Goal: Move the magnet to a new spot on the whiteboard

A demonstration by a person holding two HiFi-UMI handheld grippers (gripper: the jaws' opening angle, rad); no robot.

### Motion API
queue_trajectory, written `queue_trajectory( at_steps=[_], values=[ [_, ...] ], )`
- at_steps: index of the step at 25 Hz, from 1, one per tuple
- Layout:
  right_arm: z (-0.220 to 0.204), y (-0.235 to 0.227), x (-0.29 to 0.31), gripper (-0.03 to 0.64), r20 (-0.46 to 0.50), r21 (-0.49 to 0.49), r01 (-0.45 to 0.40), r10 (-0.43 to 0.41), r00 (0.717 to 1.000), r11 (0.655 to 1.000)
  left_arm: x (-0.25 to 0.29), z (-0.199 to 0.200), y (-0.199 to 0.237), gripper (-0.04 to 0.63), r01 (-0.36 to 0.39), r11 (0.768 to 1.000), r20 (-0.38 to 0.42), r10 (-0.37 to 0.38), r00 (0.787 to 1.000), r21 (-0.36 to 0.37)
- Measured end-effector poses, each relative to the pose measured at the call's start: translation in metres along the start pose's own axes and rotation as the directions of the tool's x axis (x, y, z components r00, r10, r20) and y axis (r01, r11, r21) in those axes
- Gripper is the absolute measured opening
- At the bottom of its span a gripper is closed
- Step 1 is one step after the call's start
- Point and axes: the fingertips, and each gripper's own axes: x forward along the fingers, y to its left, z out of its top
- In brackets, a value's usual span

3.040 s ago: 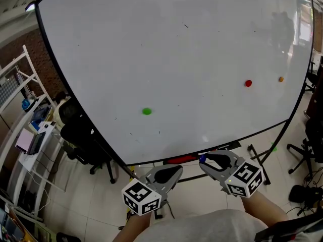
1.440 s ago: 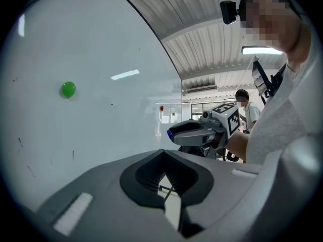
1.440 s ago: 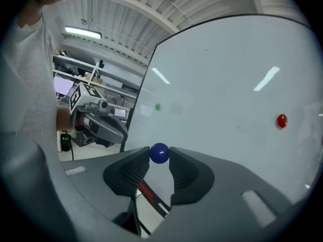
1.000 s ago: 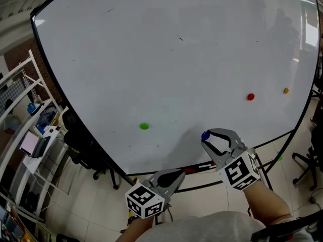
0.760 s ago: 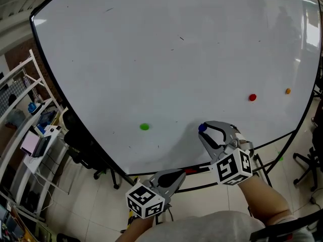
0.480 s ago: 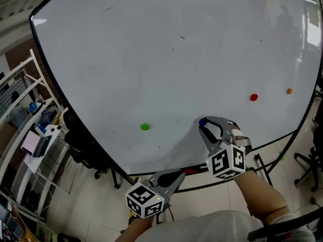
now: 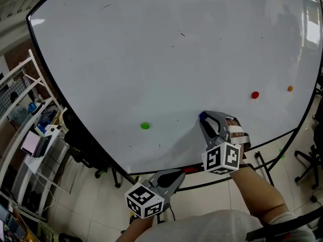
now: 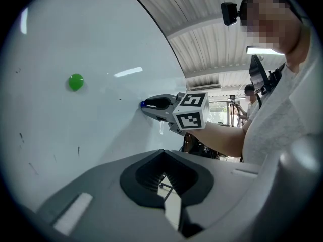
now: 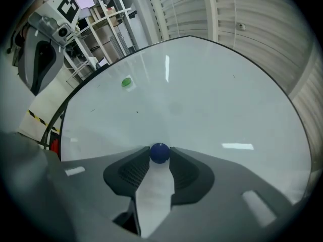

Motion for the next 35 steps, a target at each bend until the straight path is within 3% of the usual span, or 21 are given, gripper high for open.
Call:
queue_trajectory(
  at_steps=[9, 12, 14, 17, 19, 22, 24, 28, 35],
  values=[
    [0.000, 0.002, 0.000, 0.127, -0.010, -0.004, 0.003, -0.003, 1.000, 1.000, -0.007, -0.001, 0.006, -0.018, -0.004, 1.000, 0.011, 0.004, 1.000, -0.004],
    [-0.001, 0.004, -0.014, 0.127, -0.006, 0.034, -0.046, 0.046, 0.999, 0.998, -0.011, -0.002, 0.007, -0.018, -0.004, 1.000, 0.014, 0.004, 1.000, -0.007],
    [-0.004, 0.013, -0.028, 0.127, 0.003, 0.117, -0.133, 0.134, 0.991, 0.984, -0.014, -0.003, 0.010, -0.018, -0.007, 1.000, 0.021, 0.008, 1.000, -0.009],
    [-0.003, 0.041, -0.053, 0.123, 0.058, 0.294, -0.309, 0.306, 0.950, 0.905, -0.019, -0.005, 0.013, -0.018, -0.009, 1.000, 0.033, 0.009, 0.999, -0.011],
    [-0.002, 0.062, -0.069, 0.098, 0.123, 0.426, -0.405, 0.391, 0.912, 0.809, -0.020, -0.007, 0.011, -0.018, 0.000, 1.000, 0.038, 0.000, 0.999, -0.011],
    [-0.006, 0.093, -0.086, 0.092, 0.204, 0.602, -0.486, 0.466, 0.861, 0.634, -0.022, -0.011, 0.007, -0.018, 0.021, 1.000, 0.046, -0.020, 0.999, -0.011],
    [-0.007, 0.113, -0.096, 0.069, 0.231, 0.661, -0.507, 0.492, 0.839, 0.554, -0.023, -0.017, 0.006, -0.018, 0.034, 0.999, 0.050, -0.033, 0.998, -0.018],
    [-0.003, 0.145, -0.123, 0.006, 0.253, 0.711, -0.529, 0.532, 0.808, 0.464, -0.028, -0.032, -0.003, -0.018, 0.050, 0.998, 0.044, -0.048, 0.998, -0.035],
    [-0.005, 0.170, -0.164, 0.005, 0.274, 0.764, -0.528, 0.555, 0.785, 0.370, -0.030, -0.056, -0.035, -0.018, 0.082, 0.994, 0.003, -0.082, 0.997, -0.077]
  ],
)
